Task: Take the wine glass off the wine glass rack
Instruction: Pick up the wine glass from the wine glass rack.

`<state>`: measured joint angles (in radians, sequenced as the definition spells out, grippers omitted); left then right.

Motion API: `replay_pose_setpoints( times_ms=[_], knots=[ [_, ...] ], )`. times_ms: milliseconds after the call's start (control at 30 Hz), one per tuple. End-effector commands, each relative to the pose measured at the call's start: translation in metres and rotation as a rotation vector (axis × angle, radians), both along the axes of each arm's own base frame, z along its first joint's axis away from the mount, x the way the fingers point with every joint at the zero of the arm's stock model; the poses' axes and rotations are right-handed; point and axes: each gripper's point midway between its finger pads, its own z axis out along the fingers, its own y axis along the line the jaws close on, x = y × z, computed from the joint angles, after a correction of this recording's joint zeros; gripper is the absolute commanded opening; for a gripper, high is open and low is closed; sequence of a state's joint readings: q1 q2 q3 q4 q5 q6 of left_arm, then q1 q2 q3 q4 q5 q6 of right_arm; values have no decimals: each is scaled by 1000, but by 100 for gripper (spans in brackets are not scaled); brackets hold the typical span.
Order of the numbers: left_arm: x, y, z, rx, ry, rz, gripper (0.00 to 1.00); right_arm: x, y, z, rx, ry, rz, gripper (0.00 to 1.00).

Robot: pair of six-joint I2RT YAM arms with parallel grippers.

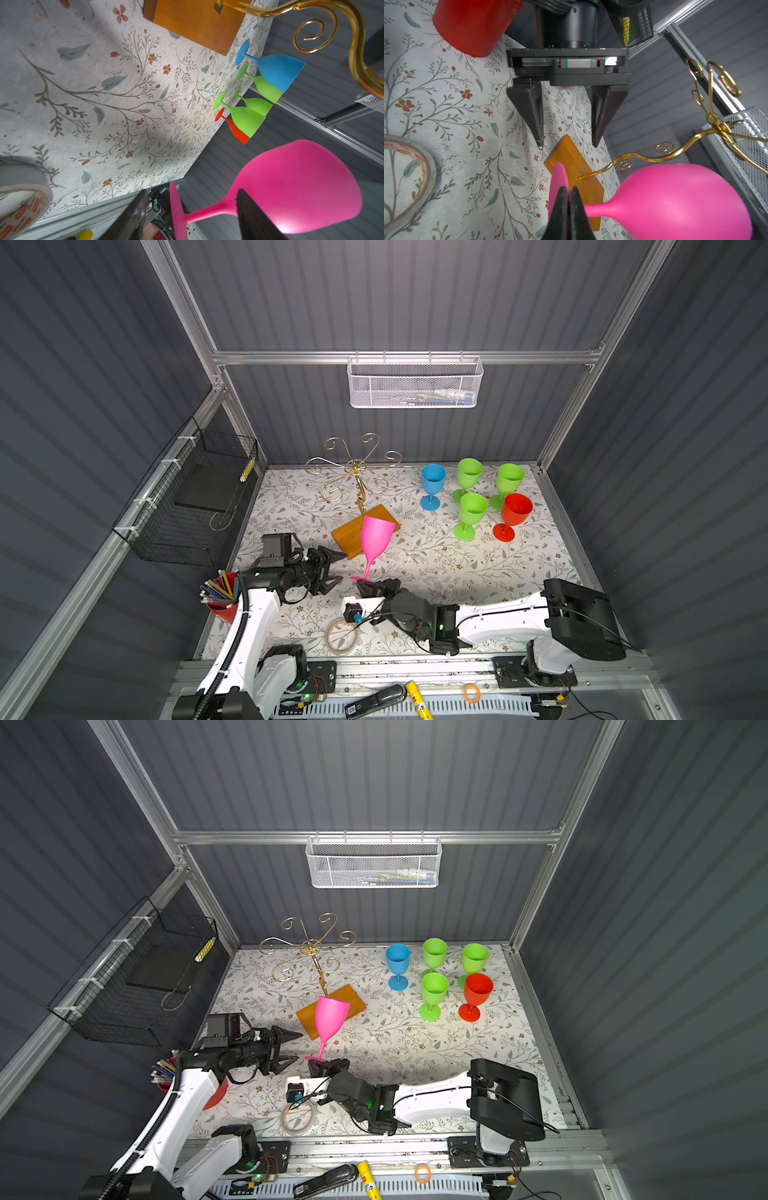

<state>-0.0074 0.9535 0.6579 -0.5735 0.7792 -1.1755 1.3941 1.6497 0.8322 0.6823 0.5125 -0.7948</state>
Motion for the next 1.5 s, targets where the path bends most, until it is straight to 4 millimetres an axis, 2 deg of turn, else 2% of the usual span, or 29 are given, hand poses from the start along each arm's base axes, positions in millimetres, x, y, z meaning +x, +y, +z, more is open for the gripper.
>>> replay_pose_setpoints(
  times_ms=[0,433,567,933,1467],
  knots=[
    [-3,-3,-8,-10,30,-1,66,6,10,24,63,-65,-15,0],
    [-1,-9,-11,-21,36,2,58,24,21,16,64,-109,-53,0],
    [2,-11,-11,-20,31,3,52,27,24,12,61,-131,-59,0],
    [3,-13,-27,-15,79,23,31,30,25,14,73,-141,-63,0],
    [8,-16,-22,-27,72,31,28,30,30,7,56,-140,-55,0]
  ],
)
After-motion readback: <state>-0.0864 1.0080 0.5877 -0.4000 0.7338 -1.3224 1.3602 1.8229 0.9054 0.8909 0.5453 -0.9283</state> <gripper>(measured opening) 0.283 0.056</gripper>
